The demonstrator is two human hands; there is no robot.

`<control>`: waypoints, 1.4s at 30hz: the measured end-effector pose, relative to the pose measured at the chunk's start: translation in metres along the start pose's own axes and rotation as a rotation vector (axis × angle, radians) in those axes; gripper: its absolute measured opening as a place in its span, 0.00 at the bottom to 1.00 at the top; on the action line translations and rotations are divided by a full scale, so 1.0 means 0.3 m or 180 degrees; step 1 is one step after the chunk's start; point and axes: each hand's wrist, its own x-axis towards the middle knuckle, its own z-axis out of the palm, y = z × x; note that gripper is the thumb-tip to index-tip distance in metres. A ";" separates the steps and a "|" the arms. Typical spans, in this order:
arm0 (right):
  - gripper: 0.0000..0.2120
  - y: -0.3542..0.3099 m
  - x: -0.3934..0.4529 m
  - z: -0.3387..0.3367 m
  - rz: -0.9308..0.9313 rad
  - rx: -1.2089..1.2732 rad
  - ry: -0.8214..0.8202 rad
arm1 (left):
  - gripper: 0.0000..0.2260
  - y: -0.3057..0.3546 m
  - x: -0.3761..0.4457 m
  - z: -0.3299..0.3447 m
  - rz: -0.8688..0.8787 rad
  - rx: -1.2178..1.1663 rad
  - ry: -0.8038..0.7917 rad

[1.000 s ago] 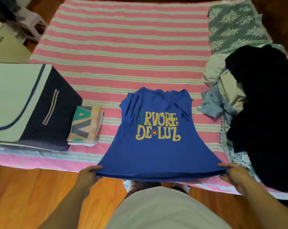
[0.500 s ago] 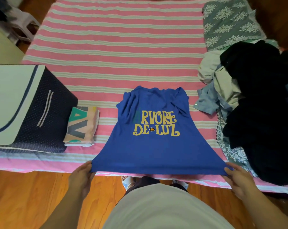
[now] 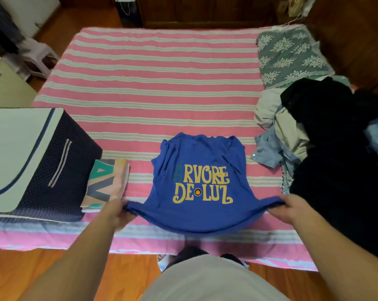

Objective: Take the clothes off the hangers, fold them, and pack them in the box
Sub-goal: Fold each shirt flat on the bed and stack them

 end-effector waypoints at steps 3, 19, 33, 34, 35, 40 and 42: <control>0.07 -0.319 -0.152 0.231 -0.0839 0.0246 -0.0447 | 0.15 0.374 -0.107 0.243 0.0735 -0.0715 -0.0647; 0.11 -0.637 -0.569 0.335 -0.1853 0.1319 -0.1741 | 0.02 0.760 -0.622 0.396 0.2400 -0.1377 -0.1049; 0.15 0.129 0.371 0.003 -0.0265 0.0496 -0.0270 | 0.09 -0.165 0.337 -0.136 0.0781 0.0057 0.0719; 0.07 0.191 0.471 -0.016 -0.0123 0.0428 -0.0067 | 0.09 -0.228 0.430 -0.174 0.0694 0.0130 0.0799; 0.05 0.251 0.567 -0.038 -0.0004 0.0335 0.0112 | 0.10 -0.282 0.519 -0.210 0.0575 0.0173 0.0859; 0.06 0.463 0.846 -0.105 0.0103 0.0089 0.0539 | 0.07 -0.445 0.803 -0.297 0.0397 -0.0188 0.1140; 0.08 0.500 0.864 -0.109 -0.0020 0.0021 0.0576 | 0.06 -0.474 0.809 -0.279 0.0505 -0.0408 0.1160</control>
